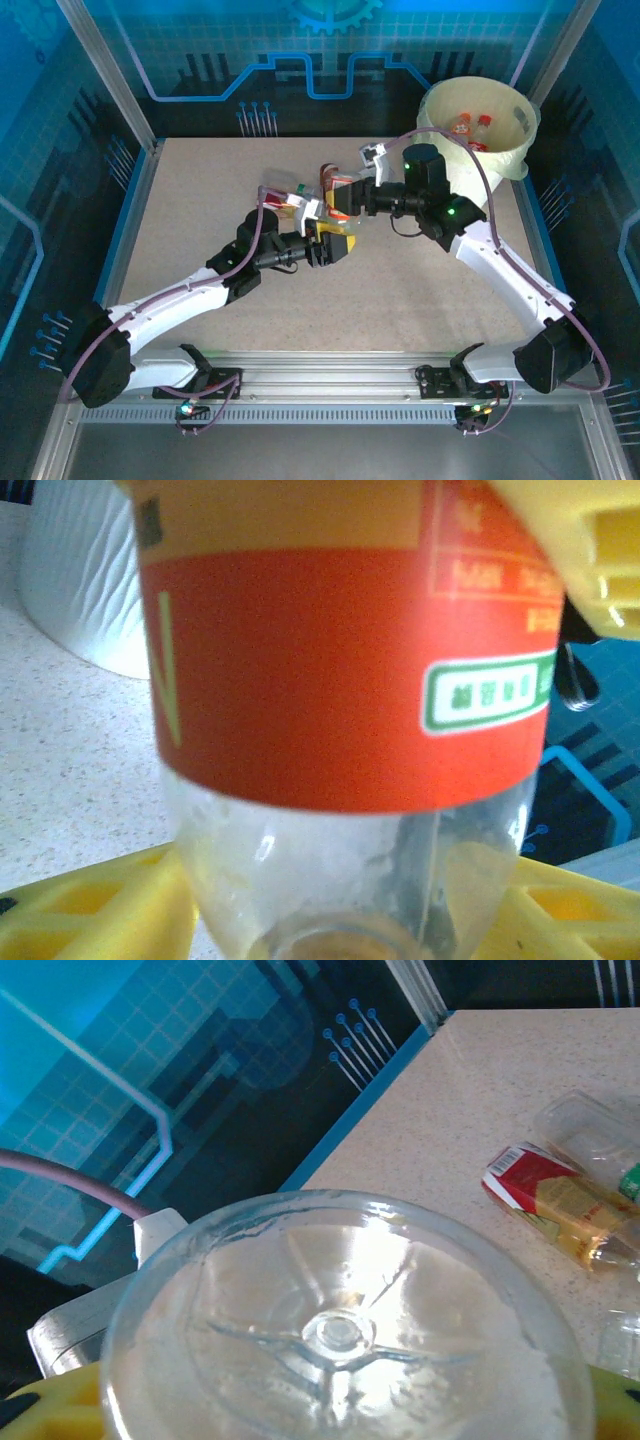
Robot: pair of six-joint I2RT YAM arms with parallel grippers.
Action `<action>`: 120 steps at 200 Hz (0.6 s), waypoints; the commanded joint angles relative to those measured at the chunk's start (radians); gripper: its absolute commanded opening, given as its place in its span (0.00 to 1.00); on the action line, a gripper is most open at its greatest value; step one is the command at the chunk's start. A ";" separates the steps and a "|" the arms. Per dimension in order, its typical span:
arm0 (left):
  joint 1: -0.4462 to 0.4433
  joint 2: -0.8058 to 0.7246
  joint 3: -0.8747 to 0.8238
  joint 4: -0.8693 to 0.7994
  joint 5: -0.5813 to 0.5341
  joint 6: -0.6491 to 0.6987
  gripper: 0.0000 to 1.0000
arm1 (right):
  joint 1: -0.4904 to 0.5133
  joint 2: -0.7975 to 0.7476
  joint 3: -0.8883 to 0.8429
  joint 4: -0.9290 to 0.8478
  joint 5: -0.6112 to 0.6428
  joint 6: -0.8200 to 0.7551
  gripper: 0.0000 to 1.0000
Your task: Put the plastic bottles in the bin
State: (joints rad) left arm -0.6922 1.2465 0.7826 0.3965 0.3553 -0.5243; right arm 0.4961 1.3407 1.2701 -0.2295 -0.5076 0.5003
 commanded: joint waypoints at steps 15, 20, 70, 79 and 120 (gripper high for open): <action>-0.005 0.013 0.014 -0.059 -0.045 0.007 0.80 | -0.011 0.012 0.036 -0.033 0.067 -0.008 0.38; -0.004 0.011 0.014 -0.059 -0.048 0.005 0.83 | -0.013 0.009 0.035 -0.036 0.076 -0.007 0.38; -0.004 -0.042 -0.010 -0.043 -0.094 0.009 0.99 | -0.063 -0.027 0.034 -0.064 0.158 -0.013 0.36; -0.004 -0.060 -0.020 -0.043 -0.122 0.010 0.99 | -0.075 -0.034 0.037 -0.074 0.181 -0.020 0.35; -0.001 -0.169 -0.087 -0.069 -0.337 -0.002 0.99 | -0.148 -0.061 0.069 -0.126 0.265 -0.045 0.35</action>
State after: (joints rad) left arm -0.6922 1.1488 0.7280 0.3439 0.1829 -0.5243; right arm 0.3901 1.3216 1.2785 -0.3153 -0.3161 0.4854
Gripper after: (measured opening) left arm 0.989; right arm 0.582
